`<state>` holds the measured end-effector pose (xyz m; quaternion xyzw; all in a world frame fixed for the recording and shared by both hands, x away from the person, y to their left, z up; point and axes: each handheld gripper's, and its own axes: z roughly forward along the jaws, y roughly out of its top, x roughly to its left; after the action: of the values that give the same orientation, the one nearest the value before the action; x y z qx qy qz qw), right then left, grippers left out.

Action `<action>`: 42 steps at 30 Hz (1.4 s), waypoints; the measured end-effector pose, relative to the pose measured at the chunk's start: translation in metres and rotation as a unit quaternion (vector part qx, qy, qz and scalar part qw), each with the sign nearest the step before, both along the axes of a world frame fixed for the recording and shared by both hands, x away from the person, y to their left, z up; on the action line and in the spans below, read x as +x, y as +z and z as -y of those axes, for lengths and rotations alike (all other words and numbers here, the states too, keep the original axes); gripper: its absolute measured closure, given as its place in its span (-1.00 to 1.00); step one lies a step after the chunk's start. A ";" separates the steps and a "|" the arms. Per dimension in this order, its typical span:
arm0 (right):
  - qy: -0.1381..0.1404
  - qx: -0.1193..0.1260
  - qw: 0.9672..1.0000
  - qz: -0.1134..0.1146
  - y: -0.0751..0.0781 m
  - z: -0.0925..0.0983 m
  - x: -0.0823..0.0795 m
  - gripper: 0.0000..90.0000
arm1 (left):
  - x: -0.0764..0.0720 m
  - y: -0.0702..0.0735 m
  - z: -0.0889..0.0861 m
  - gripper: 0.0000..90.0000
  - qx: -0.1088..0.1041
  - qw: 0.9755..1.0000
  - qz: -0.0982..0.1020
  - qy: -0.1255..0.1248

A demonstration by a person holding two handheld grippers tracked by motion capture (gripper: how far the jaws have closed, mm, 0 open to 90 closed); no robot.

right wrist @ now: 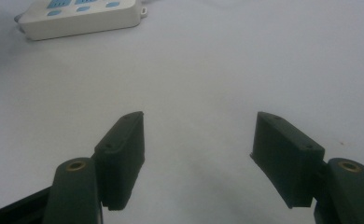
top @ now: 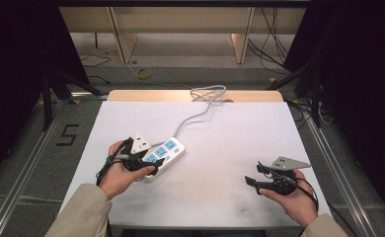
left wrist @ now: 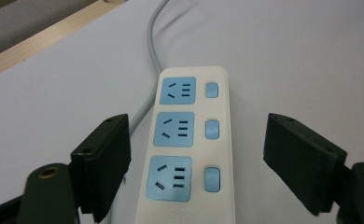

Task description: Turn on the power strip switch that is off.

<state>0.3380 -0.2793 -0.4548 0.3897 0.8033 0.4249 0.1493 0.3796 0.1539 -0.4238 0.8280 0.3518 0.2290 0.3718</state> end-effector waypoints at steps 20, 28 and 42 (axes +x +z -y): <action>0.003 -0.001 1.000 -0.001 0.000 0.000 0.000 -0.23 | -0.018 -0.003 -0.017 -0.56 0.000 1.000 0.008 -0.025; 0.004 -0.002 1.000 0.000 -0.001 0.000 -0.001 -0.23 | -0.025 -0.006 -0.029 -0.57 0.008 1.000 0.010 -0.023; 0.004 -0.002 1.000 -0.001 -0.001 0.000 -0.001 -0.23 | -0.039 -0.014 -0.056 -0.58 0.013 1.000 0.012 0.001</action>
<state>0.3373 -0.2792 -0.4555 0.3864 0.8062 0.4232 0.1472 0.3407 0.2095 -0.4377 0.8295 0.3454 0.2433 0.3651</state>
